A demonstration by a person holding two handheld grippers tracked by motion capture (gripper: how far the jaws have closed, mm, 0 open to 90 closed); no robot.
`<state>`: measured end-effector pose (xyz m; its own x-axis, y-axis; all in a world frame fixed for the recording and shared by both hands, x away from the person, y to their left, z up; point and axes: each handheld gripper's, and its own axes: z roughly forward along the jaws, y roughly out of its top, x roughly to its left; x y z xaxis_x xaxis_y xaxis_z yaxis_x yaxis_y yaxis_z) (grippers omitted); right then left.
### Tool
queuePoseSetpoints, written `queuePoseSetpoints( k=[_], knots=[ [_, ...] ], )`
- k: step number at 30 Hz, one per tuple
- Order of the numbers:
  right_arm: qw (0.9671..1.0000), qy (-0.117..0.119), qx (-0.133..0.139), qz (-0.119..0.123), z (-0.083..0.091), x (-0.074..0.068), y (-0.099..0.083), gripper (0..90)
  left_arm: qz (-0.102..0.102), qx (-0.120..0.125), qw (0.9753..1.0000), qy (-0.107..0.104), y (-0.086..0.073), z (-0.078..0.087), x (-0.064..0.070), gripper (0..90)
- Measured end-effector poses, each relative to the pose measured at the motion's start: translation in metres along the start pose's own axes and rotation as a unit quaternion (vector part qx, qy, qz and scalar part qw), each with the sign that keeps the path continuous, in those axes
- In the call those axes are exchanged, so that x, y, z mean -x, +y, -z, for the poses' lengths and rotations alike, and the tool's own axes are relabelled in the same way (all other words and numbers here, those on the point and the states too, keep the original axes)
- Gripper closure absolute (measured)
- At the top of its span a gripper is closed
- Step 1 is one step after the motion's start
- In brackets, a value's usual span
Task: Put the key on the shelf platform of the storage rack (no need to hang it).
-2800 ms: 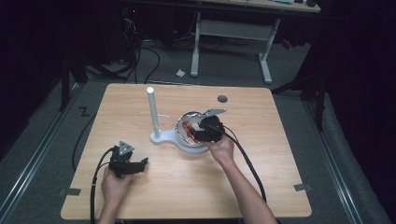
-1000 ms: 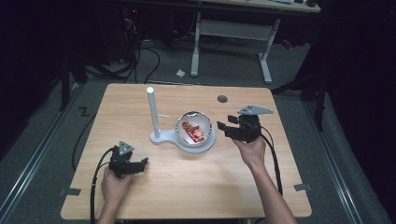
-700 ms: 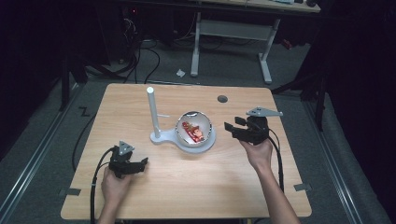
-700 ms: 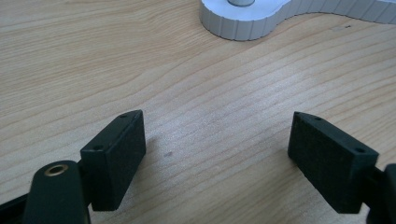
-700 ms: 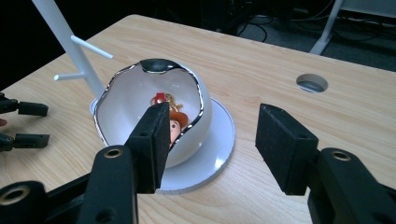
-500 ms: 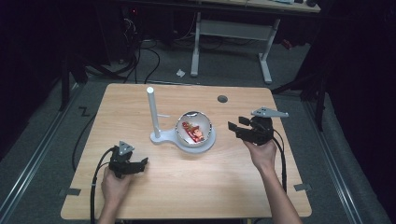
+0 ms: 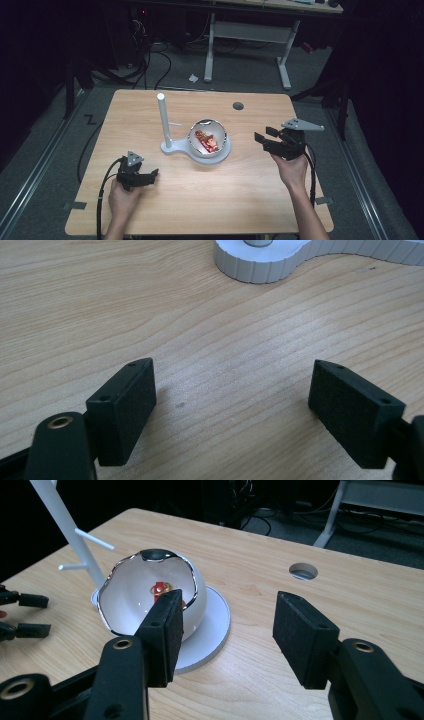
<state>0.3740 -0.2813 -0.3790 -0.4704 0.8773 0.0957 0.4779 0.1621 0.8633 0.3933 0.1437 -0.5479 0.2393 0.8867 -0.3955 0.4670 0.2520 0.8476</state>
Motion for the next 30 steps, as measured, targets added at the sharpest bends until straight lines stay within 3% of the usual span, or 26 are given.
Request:
queuePoseSetpoints(
  k=[30],
  knots=[
    [0.9993,-0.010,0.013,-0.033,0.036,0.017,-0.034,46.7,0.000,0.000,1.0000,0.000,0.000,0.000,0.000,19.5]
  ],
)
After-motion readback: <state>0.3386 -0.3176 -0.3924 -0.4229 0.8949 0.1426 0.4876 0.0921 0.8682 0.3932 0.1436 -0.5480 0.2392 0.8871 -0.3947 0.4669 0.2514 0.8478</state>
